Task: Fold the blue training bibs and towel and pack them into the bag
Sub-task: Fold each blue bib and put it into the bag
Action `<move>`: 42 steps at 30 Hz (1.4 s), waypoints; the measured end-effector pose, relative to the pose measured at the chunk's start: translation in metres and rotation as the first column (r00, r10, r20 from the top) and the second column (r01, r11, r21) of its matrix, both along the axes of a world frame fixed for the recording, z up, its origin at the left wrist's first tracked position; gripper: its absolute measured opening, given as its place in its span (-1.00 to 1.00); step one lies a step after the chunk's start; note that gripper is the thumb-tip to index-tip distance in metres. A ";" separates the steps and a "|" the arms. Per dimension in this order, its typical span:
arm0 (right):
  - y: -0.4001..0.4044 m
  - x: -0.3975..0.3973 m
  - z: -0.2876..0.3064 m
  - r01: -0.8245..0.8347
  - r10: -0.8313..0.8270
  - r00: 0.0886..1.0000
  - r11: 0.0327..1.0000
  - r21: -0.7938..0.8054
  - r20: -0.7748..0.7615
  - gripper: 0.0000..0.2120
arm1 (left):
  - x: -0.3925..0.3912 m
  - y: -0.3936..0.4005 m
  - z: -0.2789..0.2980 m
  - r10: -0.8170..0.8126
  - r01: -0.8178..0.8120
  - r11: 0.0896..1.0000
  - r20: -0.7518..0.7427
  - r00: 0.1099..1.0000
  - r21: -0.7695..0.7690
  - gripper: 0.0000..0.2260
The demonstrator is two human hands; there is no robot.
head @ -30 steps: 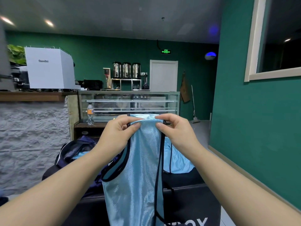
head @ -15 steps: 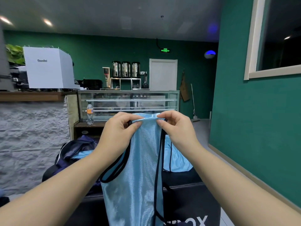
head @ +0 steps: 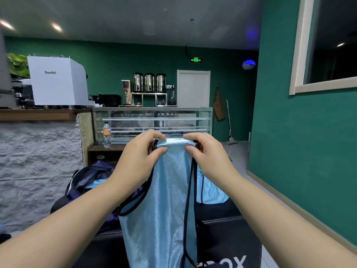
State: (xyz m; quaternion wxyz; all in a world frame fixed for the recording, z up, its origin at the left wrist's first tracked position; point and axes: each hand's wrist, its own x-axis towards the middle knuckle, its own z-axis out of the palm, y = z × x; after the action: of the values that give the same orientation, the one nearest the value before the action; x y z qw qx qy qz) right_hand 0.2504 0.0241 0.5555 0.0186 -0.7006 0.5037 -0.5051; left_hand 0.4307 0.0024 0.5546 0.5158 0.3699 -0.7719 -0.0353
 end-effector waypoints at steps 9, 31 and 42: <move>-0.009 -0.008 0.006 0.137 -0.129 0.931 0.991 -0.001 -0.343 -0.73 | 0.003 -0.009 0.009 0.112 -0.104 0.993 0.248 0.962 -0.046 -0.84; -0.013 0.030 0.060 -0.043 0.130 0.946 0.958 0.284 -0.298 -0.67 | 0.014 -0.010 0.054 0.200 -0.242 0.969 0.440 0.875 0.042 -0.77; -0.024 0.029 0.060 -0.166 0.172 0.984 0.980 0.113 -0.049 -0.78 | 0.014 -0.020 0.042 -0.231 0.399 0.788 -0.376 0.897 0.468 -0.87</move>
State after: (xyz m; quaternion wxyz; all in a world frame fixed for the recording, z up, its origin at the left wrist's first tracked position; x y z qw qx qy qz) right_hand 0.2794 -0.0003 0.6156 0.0849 -0.7533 0.4692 -0.4530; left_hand 0.4445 -0.0176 0.5961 0.4892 0.3530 -0.6954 -0.3904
